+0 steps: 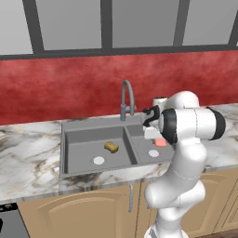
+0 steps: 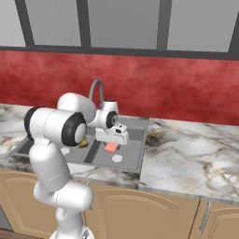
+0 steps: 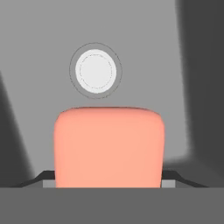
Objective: Pick up the bar soap and sponge from the sink, and place them back in the cabinet, and close the cabinet door.
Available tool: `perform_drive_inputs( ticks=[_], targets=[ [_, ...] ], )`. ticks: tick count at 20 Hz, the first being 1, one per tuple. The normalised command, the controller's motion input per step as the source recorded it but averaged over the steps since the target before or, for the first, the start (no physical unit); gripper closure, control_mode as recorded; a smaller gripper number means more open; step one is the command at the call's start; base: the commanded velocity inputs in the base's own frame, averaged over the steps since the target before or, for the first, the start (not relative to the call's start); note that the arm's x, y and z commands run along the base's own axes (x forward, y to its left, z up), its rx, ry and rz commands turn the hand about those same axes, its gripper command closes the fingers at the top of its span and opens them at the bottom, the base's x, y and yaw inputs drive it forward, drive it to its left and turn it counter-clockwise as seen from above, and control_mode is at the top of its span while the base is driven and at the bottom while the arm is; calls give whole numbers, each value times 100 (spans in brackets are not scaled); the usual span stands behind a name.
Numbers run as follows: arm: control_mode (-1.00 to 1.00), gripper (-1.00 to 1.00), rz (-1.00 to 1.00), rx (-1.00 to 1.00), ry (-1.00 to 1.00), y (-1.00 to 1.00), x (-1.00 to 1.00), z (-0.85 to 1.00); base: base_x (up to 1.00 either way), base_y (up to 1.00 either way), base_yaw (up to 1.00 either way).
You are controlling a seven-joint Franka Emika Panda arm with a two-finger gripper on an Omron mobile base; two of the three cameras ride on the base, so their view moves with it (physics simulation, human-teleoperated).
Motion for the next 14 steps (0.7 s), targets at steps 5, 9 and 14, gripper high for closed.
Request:
perform_drive_inputs(
  ticks=[5, 9, 14],
  targets=[
    [-100, 100, 8, 0, 0, 0, -17, 40, 0, 0, 0],
    [-100, 100, 4, 0, 0, 0, -20, 45, 0, 0, 0],
    [-100, 100, 0, 0, 0, 0, -27, 36, 0, 0, 0]
  ],
)
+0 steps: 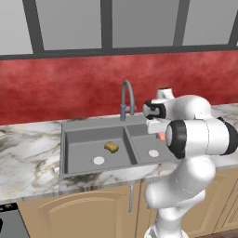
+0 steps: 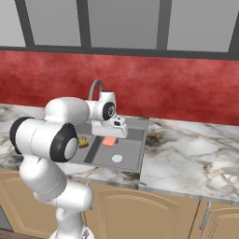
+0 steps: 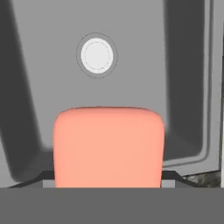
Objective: Pick up the bar soap and sponge from the sink, and place them back in the cabinet, and close the cabinet door.
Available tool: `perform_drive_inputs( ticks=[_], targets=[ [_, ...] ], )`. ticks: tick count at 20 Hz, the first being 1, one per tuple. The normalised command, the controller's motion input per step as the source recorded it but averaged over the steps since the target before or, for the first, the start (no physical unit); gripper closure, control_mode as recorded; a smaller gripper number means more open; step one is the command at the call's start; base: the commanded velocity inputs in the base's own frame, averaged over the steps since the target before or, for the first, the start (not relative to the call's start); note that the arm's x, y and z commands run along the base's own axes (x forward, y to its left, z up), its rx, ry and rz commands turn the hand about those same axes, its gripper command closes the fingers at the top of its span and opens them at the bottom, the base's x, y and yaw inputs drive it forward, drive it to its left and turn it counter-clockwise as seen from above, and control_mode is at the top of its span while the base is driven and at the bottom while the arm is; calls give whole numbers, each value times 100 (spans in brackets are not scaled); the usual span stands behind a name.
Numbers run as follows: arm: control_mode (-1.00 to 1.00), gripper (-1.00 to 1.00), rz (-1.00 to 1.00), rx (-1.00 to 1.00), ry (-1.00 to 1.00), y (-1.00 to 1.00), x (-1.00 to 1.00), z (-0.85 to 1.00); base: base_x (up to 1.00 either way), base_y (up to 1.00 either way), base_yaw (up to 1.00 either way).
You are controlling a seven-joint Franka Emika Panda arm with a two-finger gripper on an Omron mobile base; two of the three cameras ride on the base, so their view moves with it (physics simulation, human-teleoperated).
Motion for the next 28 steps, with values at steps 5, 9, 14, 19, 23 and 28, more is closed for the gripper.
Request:
perform_drive_inputs(
  ticks=[5, 9, 14, 19, 23, 28],
  targets=[
    [-100, 100, 0, 0, -4, 0, -30, 25, 0, 0, 0],
    [-100, 100, 0, 0, -2, 1, -32, 27, 0, 0, 0],
    [-100, 100, 0, 0, 0, 12, -23, 29, 0, 0, 0],
    [-100, 100, 0, 0, 0, 16, -13, 26, 0, 0, 0],
    [-100, 100, 0, 0, 0, 11, -5, 27, 0, 0, 0],
    [-100, 100, 0, 0, 0, 9, -3, 26, 0, 0, 0]
  ],
)
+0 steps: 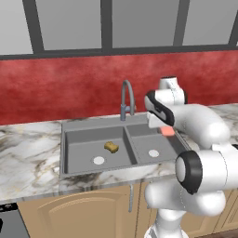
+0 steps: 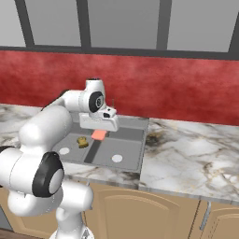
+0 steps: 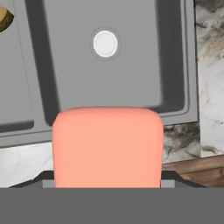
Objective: Pick up the bar soap and sponge from the sink, and place them back in the cabinet, and close the cabinet door.
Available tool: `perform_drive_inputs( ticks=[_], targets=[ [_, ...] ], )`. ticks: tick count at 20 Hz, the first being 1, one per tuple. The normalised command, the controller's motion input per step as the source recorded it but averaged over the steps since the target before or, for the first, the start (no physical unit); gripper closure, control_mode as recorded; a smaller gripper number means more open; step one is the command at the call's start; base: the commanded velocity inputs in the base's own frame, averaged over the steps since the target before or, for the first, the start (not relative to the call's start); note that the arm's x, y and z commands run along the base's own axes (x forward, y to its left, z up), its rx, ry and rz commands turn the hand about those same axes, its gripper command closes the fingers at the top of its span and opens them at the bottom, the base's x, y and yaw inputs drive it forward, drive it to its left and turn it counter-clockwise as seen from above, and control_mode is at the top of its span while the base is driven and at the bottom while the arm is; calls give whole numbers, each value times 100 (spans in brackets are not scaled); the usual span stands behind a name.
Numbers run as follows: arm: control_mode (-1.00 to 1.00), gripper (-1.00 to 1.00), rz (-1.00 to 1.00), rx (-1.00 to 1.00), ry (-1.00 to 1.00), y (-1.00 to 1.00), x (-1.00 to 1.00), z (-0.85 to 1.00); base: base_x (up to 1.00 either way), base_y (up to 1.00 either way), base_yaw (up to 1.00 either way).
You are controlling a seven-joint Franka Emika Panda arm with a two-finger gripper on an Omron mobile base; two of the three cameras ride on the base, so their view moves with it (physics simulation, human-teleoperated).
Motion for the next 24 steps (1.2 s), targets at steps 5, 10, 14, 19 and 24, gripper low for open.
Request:
perform_drive_inputs(
  ticks=[5, 10, 14, 19, 24],
  targets=[
    [-100, 100, 0, 0, 0, 12, -4, 25, 0, 0, 0],
    [-100, 100, 1, 0, 0, 17, -9, 22, 0, 0, 0],
    [-100, 100, 0, 0, 0, 23, -5, 11, 0, 0, 0],
    [-100, 100, 0, 0, 0, 22, 0, 7, 0, 0, 0],
    [-100, 100, 0, 0, 0, 20, 0, 0, 0, 0, 0]
  ],
)
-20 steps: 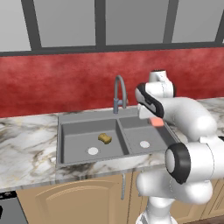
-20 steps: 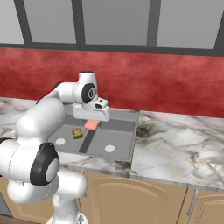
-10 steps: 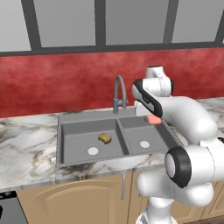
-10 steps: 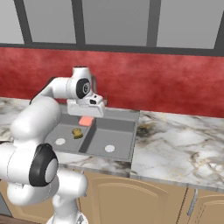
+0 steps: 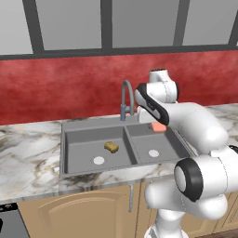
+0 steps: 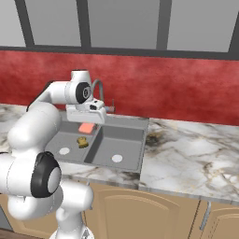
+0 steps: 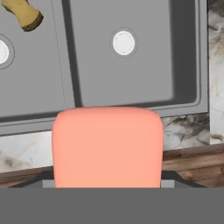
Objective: Pick up the bar soap and sponge from the sink, and place them back in the cabinet, and close the cabinet door.
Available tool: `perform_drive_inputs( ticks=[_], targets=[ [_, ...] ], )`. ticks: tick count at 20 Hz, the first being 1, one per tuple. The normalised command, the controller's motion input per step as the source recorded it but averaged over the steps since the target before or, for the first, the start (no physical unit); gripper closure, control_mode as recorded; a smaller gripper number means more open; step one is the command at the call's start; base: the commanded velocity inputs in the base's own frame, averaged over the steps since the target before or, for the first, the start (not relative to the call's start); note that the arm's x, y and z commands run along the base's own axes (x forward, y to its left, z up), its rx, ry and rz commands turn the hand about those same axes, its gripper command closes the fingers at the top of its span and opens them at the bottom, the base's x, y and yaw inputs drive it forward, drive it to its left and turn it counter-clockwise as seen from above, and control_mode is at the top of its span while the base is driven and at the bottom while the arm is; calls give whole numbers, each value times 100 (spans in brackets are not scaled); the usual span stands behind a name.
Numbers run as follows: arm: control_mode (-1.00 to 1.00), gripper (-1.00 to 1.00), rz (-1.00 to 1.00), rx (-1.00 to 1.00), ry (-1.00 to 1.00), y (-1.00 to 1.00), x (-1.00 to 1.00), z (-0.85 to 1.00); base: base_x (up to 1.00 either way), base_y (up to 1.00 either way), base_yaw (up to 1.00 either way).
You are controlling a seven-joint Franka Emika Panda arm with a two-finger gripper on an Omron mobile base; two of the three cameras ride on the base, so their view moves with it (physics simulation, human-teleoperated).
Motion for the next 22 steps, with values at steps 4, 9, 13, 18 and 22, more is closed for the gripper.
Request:
perform_drive_inputs(
  ticks=[4, 9, 13, 18, 22],
  targets=[
    [-100, 100, 0, 0, 0, 22, 0, 0, 0, 0, 0],
    [-100, 100, 0, 0, 0, 6, 0, 4, 0, 0, 0],
    [-100, 100, 0, 0, 0, 0, 0, 9, 0, 0, 0],
    [-100, 100, 0, 0, 0, 0, 0, 15, 0, 0, 0],
    [-100, 100, 0, 0, 0, 0, -7, 4, 0, 0, 0]
  ],
)
